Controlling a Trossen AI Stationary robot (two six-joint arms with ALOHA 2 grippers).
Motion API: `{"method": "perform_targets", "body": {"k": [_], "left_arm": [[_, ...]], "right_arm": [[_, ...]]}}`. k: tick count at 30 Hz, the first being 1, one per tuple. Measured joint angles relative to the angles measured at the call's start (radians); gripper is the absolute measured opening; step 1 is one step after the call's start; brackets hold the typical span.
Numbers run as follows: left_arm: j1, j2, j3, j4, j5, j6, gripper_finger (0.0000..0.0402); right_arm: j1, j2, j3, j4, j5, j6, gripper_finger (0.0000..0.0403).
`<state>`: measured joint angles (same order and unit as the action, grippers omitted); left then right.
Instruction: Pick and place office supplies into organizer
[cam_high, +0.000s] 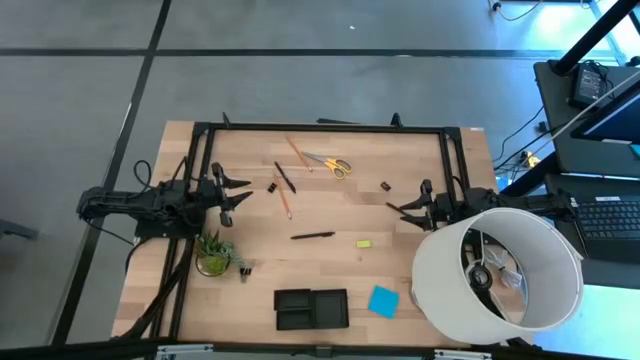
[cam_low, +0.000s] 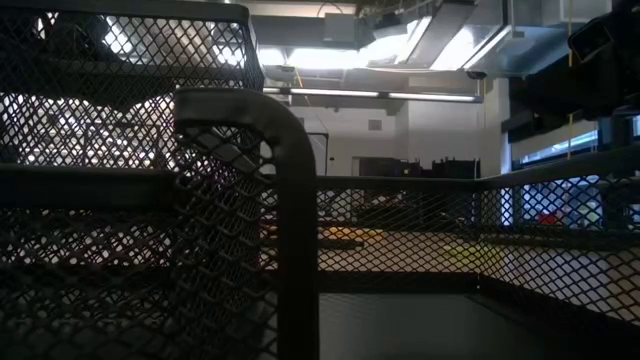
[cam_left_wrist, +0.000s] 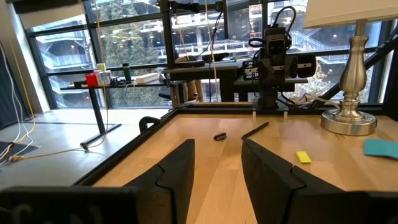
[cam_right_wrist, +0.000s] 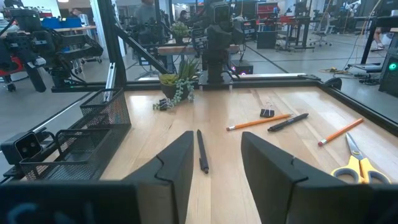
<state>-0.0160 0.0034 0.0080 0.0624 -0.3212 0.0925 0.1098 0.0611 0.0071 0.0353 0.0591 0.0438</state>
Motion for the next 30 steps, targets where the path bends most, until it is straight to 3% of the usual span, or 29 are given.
{"method": "perform_targets", "body": {"k": [5,17,30], "left_arm": [[0.000,0.000,0.000,0.000,0.000,0.000,0.0127],[0.000,0.000,0.000,0.000,0.000,0.000,0.0127],[0.000,0.000,0.000,0.000,0.000,0.000,0.0127]], "right_arm": [[0.000,0.000,0.000,0.003,0.000,-0.077,0.0137],[0.000,0.000,0.000,0.002,0.001,-0.075,0.0137],[0.000,0.000,0.000,0.001,0.000,0.084,0.0137]]}}
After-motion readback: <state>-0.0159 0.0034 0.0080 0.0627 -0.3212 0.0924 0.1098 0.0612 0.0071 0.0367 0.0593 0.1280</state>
